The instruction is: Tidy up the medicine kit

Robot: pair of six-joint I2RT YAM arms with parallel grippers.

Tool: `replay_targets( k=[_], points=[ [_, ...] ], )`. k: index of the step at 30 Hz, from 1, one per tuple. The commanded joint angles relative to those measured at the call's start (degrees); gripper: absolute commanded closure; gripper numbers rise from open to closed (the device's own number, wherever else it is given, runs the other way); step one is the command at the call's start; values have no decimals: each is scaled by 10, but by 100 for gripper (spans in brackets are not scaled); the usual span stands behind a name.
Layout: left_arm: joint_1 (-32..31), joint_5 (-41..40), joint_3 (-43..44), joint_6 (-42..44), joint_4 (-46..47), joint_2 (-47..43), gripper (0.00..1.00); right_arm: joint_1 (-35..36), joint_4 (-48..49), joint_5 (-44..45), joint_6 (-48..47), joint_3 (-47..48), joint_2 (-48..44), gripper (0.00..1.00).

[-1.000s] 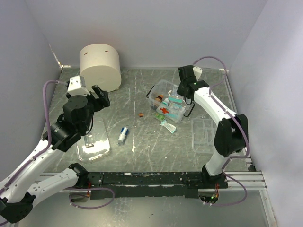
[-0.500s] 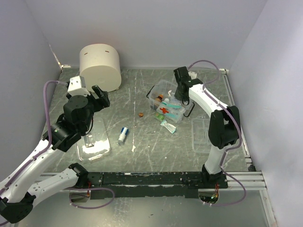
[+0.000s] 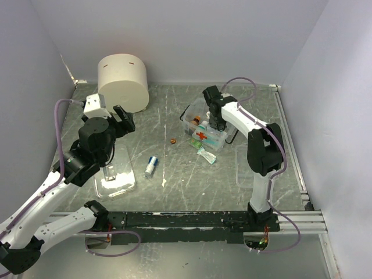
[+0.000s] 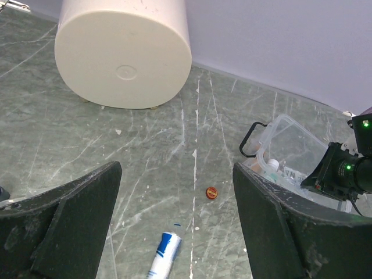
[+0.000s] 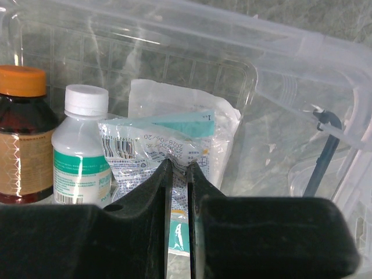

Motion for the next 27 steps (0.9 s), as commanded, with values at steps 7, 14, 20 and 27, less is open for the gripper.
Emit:
replay_targets(
  k=[7,14,20,27],
  points=[
    [4,3,-1,-2,-3,-6,11,20,-45,48,13,19,18,84],
    [4,1,-5,-2,2,-16,11,24,-60,61,26,13,23,81],
    [4,1,-5,-2,2,-17,11,30,-55,64,27,11,7,72],
    [4,0,-5,-2,2,-16,11,33,-51,67,19,25,-18,60]
  ],
)
